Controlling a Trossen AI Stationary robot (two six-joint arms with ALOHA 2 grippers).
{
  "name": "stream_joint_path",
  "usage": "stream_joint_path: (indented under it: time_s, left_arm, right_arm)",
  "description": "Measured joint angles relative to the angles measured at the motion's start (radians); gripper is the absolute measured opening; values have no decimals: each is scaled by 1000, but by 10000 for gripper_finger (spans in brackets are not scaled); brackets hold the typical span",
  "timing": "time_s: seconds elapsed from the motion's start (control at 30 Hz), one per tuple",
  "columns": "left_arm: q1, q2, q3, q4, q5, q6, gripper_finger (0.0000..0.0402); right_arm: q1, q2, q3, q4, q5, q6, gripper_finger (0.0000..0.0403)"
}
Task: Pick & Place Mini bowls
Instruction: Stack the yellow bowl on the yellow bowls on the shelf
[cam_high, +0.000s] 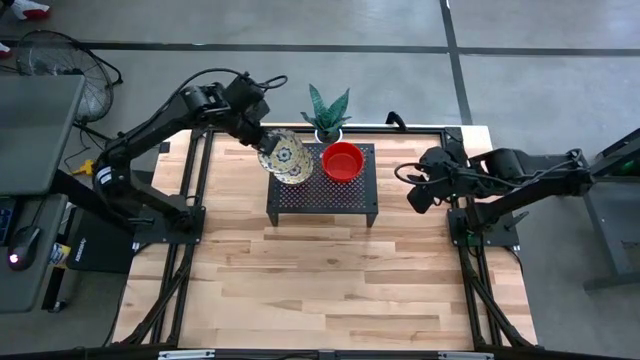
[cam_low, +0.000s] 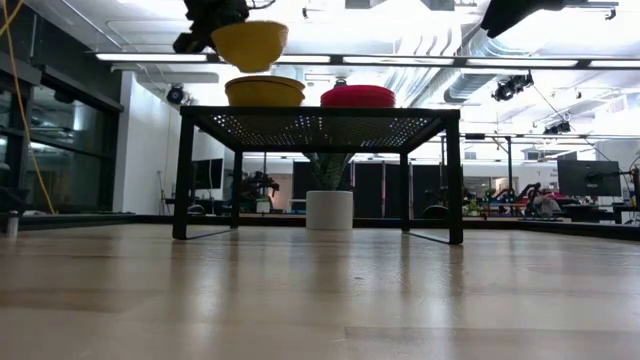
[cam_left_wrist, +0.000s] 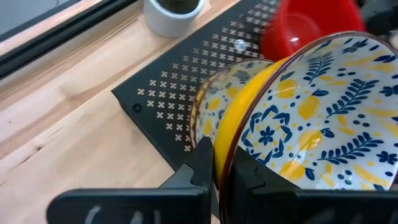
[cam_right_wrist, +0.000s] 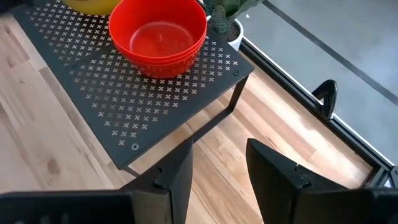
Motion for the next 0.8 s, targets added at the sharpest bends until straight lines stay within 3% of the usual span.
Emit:
stream_joint_path:
  time_s: [0.8]
  left_arm:
    - [-14,63,-1,17,-66,14,7]
  right_arm:
    - [0,0,0,0,38,9,138]
